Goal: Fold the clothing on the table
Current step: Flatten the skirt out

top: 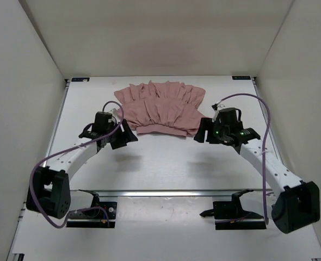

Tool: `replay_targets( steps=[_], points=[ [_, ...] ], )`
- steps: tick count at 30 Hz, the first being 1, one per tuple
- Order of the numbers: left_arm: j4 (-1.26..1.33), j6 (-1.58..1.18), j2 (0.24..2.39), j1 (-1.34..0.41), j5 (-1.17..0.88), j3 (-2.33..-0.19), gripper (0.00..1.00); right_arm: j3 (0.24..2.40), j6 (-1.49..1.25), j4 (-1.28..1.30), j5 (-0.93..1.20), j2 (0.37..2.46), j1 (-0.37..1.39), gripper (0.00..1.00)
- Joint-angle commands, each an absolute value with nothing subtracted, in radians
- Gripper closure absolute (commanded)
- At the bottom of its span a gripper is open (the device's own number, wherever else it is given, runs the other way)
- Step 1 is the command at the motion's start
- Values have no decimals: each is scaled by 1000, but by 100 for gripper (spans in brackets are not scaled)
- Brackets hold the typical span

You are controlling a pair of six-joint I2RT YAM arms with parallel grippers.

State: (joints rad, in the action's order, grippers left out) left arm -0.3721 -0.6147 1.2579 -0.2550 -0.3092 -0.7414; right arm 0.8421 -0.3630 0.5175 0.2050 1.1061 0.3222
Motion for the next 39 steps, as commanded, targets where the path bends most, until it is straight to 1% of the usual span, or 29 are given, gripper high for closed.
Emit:
replay_targets(
  steps=[1, 2, 3, 4, 5, 6, 8, 9, 12, 15, 18, 20, 22, 25, 26, 27, 28, 29, 30, 34, 39],
  points=[
    [-304, -650, 1330, -272, -229, -788, 25, 879, -344, 427, 190, 1198, 348, 41],
    [-287, -655, 1366, -278, -219, -804, 25, 876, -359, 379, 213, 1222, 347, 48],
    [-278, -664, 1414, -272, -207, -824, 25, 859, -374, 324, 263, 1245, 342, 62],
    [-267, -679, 1434, -279, -201, -833, 25, 856, -380, 299, 281, 1279, 344, 71],
    [-240, -702, 1472, -284, -186, -845, 26, 853, -397, 260, 275, 1314, 353, 78],
    [-217, -715, 1508, -284, -172, -856, 27, 860, -414, 235, 275, 1331, 354, 77],
    [-177, -742, 1557, -291, -166, -885, 27, 890, -445, 224, 265, 1400, 357, 66],
    [-149, -761, 1586, -294, -172, -891, 27, 897, -455, 201, 253, 1438, 362, 54],
    [-120, -794, 1650, -305, -140, -942, 27, 928, -483, 158, 229, 1514, 377, 52],
    [-97, -810, 1701, -307, -112, -972, 33, 960, -497, 134, 245, 1591, 365, 49],
    [-63, -839, 1732, -298, -106, -988, 34, 989, -518, 114, 246, 1666, 368, 49],
    [-48, -856, 1746, -298, -97, -991, 35, 1006, -526, 104, 256, 1715, 370, 45],
    [-12, -874, 1753, -295, -104, -985, 36, 1031, -540, 103, 262, 1747, 371, 46],
    [-21, -882, 1778, -296, -106, -994, 48, 1061, -558, 103, 262, 1790, 365, 49],
    [-31, -882, 1778, -298, -113, -999, 51, 1069, -566, 103, 270, 1808, 362, 58],
    [-25, -881, 1792, -301, -112, -999, 65, 1084, -574, 119, 270, 1819, 362, 71],
    [-28, -881, 1793, -298, -121, -997, 72, 1088, -574, 112, 273, 1825, 364, 76],
    [-28, -877, 1790, -296, -130, -997, 91, 1091, -575, 112, 284, 1828, 362, 94],
    [-22, -884, 1787, -296, -144, -993, 100, 1089, -586, 121, 279, 1815, 362, 100],
    [-44, -873, 1753, -290, -156, -1006, 100, 1083, -571, 152, 279, 1776, 348, 100],
    [-133, -848, 1646, -284, -170, -988, 100, 1045, -534, 238, 273, 1645, 333, 100]
  ],
)
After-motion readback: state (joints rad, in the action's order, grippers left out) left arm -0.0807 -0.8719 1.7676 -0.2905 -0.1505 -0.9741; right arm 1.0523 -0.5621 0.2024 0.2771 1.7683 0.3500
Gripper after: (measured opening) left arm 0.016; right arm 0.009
